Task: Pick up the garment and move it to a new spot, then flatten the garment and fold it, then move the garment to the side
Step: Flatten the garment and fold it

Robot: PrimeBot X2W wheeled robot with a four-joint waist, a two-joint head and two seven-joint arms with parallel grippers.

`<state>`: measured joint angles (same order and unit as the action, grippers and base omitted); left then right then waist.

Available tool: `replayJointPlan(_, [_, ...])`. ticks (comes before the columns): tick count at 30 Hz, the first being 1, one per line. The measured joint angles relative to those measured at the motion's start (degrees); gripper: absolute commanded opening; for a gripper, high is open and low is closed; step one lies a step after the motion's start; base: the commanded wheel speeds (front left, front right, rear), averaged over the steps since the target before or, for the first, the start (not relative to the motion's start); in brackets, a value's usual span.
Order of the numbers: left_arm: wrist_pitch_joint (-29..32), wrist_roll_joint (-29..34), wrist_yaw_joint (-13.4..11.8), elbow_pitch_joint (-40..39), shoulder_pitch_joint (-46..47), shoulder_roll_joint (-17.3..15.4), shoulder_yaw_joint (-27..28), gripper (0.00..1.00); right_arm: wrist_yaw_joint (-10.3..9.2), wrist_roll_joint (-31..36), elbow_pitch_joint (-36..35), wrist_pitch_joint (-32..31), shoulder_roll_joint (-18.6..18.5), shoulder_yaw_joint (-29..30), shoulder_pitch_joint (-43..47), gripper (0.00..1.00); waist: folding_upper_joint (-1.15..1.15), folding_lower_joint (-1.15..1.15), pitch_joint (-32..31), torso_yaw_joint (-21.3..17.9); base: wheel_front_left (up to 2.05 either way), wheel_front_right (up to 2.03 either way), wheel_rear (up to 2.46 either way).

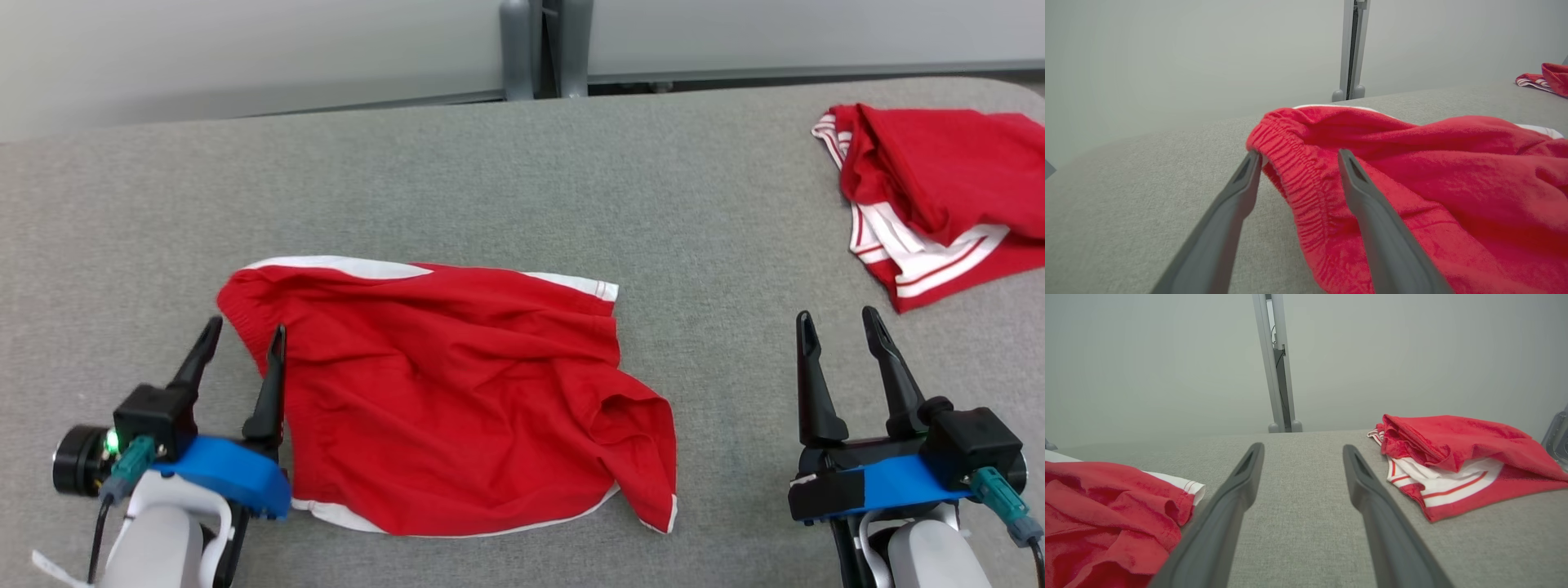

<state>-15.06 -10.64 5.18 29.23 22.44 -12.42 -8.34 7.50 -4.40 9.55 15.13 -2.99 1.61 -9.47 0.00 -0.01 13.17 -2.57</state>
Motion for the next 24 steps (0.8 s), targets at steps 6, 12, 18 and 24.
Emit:
replayJointPlan(6, [0.0,0.66,0.27,-1.64,-5.89,1.37,2.21,1.0,0.0,-0.01,0.41,0.0,0.01,-0.15,0.96,1.0,0.0,0.0,-2.68,1.93,0.0,0.0,0.0])
replayJointPlan(12, [0.0,1.69,0.29,-6.99,-10.44,3.49,4.83,1.0,0.0,-0.15,0.53,0.0,0.03,-0.08,2.47,1.0,0.0,0.0,-5.06,3.24,0.0,0.0,0.0])
replayJointPlan(18, [-0.01,2.67,-0.08,-14.58,-15.19,6.16,7.86,1.0,0.0,-0.21,0.93,0.0,0.04,-0.15,4.24,1.0,0.0,0.0,-7.47,4.29,0.0,0.0,0.0])
replayJointPlan(24, [0.0,3.77,-0.56,-20.23,-19.45,7.81,9.87,1.0,0.0,-0.48,1.32,0.0,0.05,-0.37,5.64,1.0,0.0,0.0,-9.67,5.13,0.0,0.0,0.0])
